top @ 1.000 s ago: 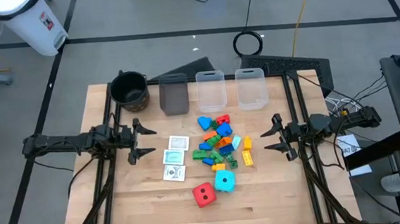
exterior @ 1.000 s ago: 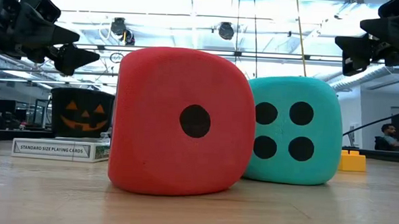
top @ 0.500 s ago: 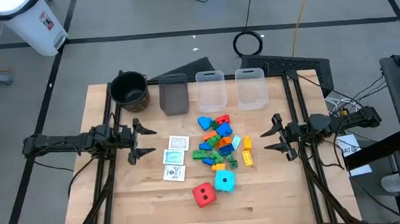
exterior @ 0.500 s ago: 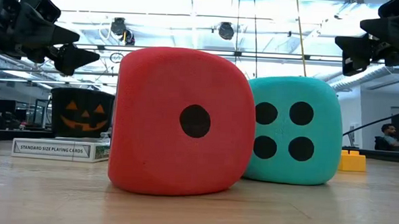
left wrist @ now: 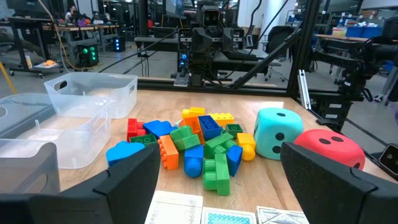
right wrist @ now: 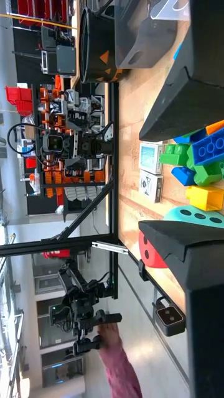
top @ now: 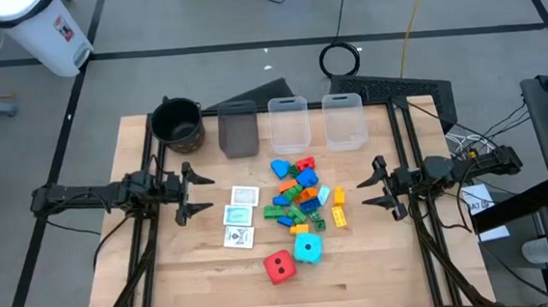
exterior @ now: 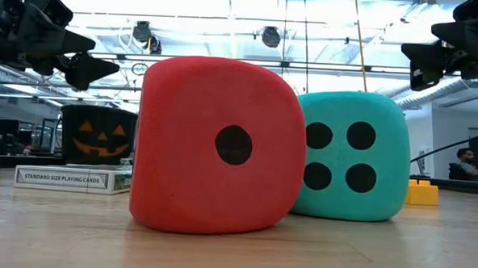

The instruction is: Pick & Place Toys

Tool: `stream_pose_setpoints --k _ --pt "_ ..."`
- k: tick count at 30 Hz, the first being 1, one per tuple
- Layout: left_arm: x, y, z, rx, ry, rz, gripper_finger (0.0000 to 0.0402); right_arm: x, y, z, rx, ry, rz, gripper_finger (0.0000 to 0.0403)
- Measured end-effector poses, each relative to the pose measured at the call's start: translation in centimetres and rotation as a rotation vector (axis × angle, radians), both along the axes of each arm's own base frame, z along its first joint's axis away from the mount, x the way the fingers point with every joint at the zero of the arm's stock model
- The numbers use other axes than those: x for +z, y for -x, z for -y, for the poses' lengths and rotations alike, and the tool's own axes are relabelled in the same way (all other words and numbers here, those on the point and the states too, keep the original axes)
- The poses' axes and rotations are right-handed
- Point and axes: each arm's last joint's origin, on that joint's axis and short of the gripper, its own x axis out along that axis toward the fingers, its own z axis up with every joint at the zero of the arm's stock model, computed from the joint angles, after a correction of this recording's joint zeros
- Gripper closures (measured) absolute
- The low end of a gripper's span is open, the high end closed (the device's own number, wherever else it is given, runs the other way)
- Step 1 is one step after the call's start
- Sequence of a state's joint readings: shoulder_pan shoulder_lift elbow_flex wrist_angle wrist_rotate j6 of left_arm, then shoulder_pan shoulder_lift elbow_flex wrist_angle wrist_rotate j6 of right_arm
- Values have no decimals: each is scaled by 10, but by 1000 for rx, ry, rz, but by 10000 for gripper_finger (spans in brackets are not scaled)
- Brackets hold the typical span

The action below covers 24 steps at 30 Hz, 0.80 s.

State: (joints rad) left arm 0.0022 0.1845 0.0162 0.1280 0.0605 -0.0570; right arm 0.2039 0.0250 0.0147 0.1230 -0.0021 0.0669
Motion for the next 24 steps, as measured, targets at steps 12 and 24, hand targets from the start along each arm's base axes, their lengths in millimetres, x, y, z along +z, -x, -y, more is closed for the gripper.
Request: stream_pose_setpoints --k 12,24 --pt "6 0 0 16 -82 68 64 0 0 0 0 0 0 216" --pt "18 1 0 15 21 184 64 0 0 0 0 0 0 216"
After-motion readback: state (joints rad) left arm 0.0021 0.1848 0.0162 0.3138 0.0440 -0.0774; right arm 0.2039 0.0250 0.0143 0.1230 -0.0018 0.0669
